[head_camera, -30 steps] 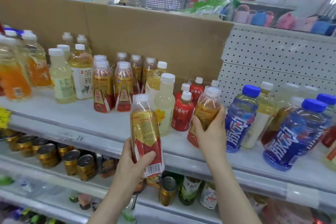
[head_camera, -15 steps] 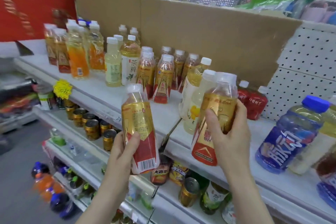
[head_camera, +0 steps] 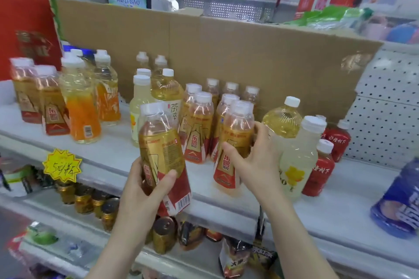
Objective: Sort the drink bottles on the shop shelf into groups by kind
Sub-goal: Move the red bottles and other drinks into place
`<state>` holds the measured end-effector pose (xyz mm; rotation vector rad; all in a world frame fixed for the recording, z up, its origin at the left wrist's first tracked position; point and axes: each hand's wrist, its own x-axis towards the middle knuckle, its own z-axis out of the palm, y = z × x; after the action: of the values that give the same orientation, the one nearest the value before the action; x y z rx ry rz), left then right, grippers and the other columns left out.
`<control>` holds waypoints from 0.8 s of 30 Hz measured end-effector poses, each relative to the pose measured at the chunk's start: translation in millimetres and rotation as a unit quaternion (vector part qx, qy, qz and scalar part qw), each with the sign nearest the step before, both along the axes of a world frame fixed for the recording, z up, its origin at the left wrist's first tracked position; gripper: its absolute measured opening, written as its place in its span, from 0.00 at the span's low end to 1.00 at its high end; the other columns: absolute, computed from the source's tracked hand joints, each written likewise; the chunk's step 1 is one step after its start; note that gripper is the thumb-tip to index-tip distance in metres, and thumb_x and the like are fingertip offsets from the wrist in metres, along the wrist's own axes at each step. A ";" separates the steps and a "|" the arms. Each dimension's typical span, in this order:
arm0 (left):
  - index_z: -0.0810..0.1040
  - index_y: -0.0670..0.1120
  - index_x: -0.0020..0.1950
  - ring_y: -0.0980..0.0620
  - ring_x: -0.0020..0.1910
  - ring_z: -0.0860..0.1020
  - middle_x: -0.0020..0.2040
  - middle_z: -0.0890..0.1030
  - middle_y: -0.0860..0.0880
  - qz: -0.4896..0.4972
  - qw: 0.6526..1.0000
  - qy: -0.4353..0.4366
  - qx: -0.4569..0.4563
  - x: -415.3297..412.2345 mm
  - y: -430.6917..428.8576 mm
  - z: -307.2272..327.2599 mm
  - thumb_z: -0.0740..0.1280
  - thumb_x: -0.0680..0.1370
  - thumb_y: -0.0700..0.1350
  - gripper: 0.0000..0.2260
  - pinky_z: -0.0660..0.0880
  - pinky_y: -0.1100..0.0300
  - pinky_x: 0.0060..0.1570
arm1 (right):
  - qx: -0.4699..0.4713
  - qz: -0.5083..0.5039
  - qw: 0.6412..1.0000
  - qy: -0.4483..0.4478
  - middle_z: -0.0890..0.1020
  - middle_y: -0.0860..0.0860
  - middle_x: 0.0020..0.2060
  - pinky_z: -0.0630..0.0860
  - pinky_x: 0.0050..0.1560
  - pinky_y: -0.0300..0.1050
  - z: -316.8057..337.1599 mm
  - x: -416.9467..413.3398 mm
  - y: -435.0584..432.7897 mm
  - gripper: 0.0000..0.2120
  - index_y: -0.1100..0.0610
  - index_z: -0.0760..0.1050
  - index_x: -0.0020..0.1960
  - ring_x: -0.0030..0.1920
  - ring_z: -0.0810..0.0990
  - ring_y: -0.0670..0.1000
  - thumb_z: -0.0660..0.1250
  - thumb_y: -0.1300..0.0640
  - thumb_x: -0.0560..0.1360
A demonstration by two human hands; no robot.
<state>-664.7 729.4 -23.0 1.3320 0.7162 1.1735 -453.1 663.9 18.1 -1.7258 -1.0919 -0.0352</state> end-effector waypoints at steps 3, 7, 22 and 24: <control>0.74 0.62 0.61 0.56 0.55 0.81 0.52 0.83 0.60 -0.037 0.999 0.021 -0.005 -7.6 26.5 3.3 0.76 0.63 0.66 0.29 0.78 0.53 0.53 | -0.022 -0.041 0.999 0.016 0.76 0.43 0.62 0.78 0.62 0.55 -10.2 -8.0 18.1 0.33 0.42 0.61 0.68 0.61 0.77 0.46 0.71 0.35 0.69; 0.72 0.58 0.65 0.53 0.57 0.79 0.57 0.81 0.55 -0.074 0.997 0.025 -0.012 -9.6 53.4 4.2 0.77 0.66 0.60 0.30 0.77 0.52 0.54 | -0.033 -0.098 0.995 -0.006 0.74 0.45 0.64 0.77 0.62 0.56 -8.7 -16.4 33.6 0.36 0.42 0.60 0.71 0.63 0.75 0.48 0.73 0.38 0.70; 0.69 0.56 0.68 0.56 0.57 0.78 0.59 0.79 0.56 -0.097 0.994 0.045 0.019 3.4 78.6 10.1 0.72 0.65 0.56 0.32 0.76 0.52 0.57 | -0.068 -0.152 0.985 -0.033 0.65 0.52 0.76 0.70 0.67 0.52 6.7 15.1 96.6 0.44 0.48 0.45 0.81 0.71 0.71 0.56 0.72 0.53 0.77; 0.69 0.58 0.67 0.56 0.57 0.78 0.59 0.79 0.58 -0.094 0.994 0.046 0.026 6.1 78.5 9.3 0.72 0.65 0.56 0.31 0.76 0.52 0.57 | -0.099 -0.149 0.984 -0.028 0.65 0.53 0.76 0.71 0.67 0.55 6.8 19.7 99.2 0.45 0.46 0.43 0.81 0.71 0.72 0.58 0.71 0.52 0.78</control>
<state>-658.6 807.9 -13.7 1.4715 0.6156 0.9909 -433.3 763.2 24.8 -2.0675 -0.8928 -0.1684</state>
